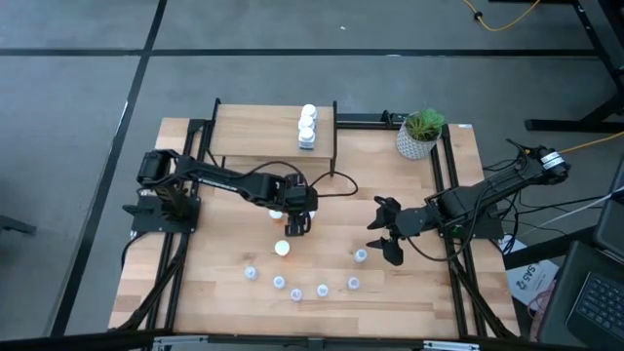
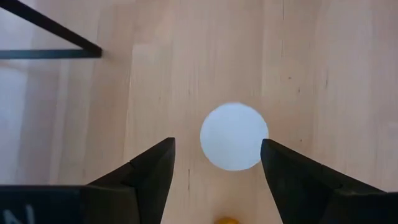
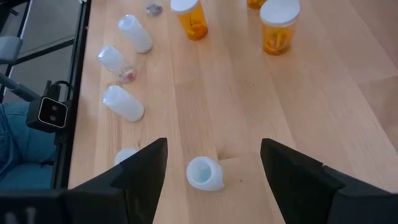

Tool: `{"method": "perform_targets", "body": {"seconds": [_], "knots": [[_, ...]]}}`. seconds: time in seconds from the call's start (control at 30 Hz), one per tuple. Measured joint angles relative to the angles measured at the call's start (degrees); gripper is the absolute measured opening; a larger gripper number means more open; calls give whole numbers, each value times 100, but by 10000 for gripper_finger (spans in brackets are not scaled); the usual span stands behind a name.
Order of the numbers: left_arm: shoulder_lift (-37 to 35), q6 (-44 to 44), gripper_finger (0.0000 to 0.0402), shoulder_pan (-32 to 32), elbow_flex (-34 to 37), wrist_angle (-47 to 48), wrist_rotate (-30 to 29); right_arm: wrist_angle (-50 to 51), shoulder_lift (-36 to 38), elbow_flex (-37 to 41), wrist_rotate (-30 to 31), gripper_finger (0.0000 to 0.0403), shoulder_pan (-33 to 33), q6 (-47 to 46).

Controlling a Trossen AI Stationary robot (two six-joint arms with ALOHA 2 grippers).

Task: Pick and place medicine bottles onto shelf by color
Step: Put the top right orange pill bottle on the shelf

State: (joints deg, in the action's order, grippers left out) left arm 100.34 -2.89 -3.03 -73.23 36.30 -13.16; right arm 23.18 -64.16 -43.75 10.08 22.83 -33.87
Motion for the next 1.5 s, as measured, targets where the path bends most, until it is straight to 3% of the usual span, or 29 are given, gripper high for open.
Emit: {"method": "perform_targets", "body": {"seconds": [0.8,1.2,1.5], "knots": [[183,-193,232,0,-4,-394,65,112,2,0,-3,261,1,-26],[183,-276,306,4,-4,-391,41,112,2,0,-3,261,0,-18],[191,-281,316,0,-4,-384,71,112,2,0,-3,261,2,-15]]}}
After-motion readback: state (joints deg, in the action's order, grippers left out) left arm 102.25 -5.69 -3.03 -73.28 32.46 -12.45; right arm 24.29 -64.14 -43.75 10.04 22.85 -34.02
